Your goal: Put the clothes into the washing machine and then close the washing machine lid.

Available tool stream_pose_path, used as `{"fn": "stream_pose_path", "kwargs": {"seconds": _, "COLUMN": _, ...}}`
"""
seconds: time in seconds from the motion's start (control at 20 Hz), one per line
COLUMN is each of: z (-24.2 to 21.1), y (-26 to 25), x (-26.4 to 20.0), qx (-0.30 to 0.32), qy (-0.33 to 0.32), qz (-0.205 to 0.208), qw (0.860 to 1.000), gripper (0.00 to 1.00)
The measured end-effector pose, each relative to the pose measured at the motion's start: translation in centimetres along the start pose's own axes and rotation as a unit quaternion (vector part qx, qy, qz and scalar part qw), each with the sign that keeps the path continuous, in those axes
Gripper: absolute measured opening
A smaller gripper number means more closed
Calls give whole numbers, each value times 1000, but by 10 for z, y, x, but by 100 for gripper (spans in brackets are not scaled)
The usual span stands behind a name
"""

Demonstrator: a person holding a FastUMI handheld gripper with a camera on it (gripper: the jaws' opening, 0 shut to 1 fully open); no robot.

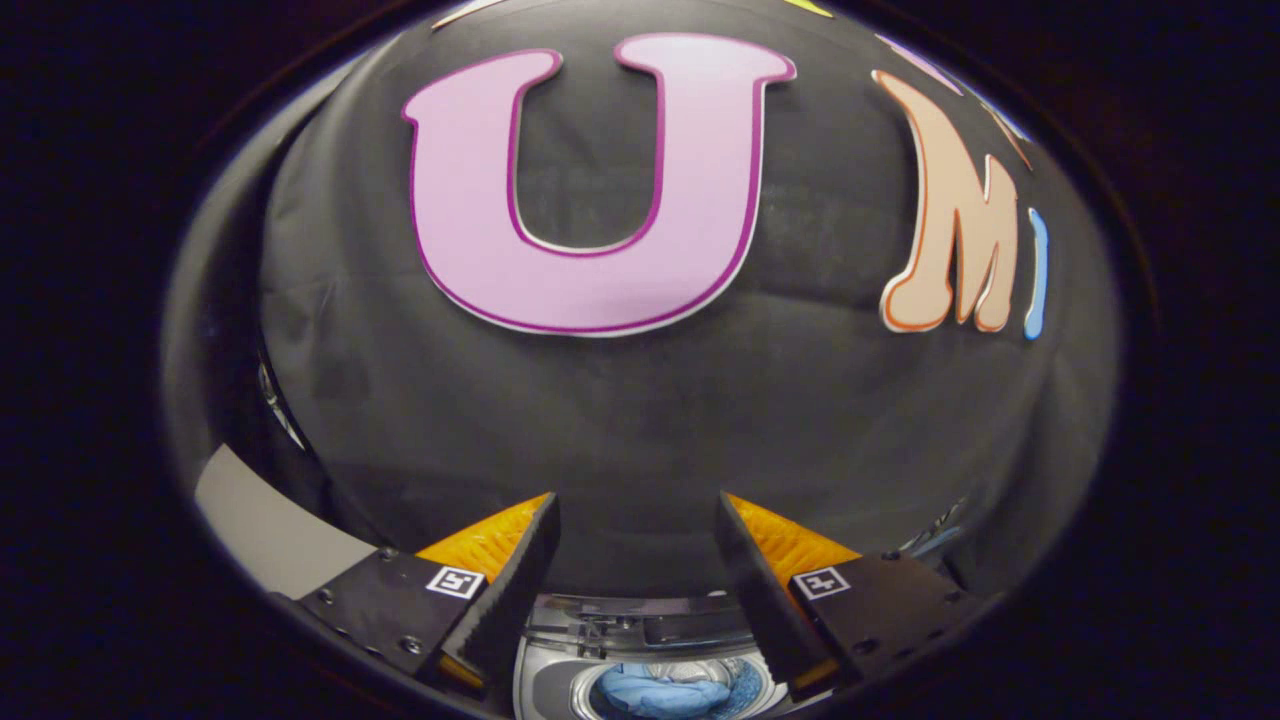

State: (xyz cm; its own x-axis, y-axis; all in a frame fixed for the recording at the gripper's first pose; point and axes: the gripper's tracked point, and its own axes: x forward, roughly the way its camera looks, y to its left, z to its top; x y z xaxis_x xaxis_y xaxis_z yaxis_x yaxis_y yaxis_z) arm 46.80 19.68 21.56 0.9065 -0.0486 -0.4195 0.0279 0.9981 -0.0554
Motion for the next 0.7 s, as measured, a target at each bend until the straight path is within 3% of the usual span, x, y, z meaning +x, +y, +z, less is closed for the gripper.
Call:
{"fn": "stream_pose_path", "kwargs": {"seconds": 0.35, "z": -30, "y": -16, "x": 0, "qx": -4, "qy": 25, "qz": -5, "qw": 1000, "gripper": 97}}
{"fn": "stream_pose_path", "kwargs": {"seconds": 0.7, "z": -48, "y": -17, "x": -37, "qx": -5, "qy": 15, "qz": 9, "qw": 1000, "gripper": 99}}
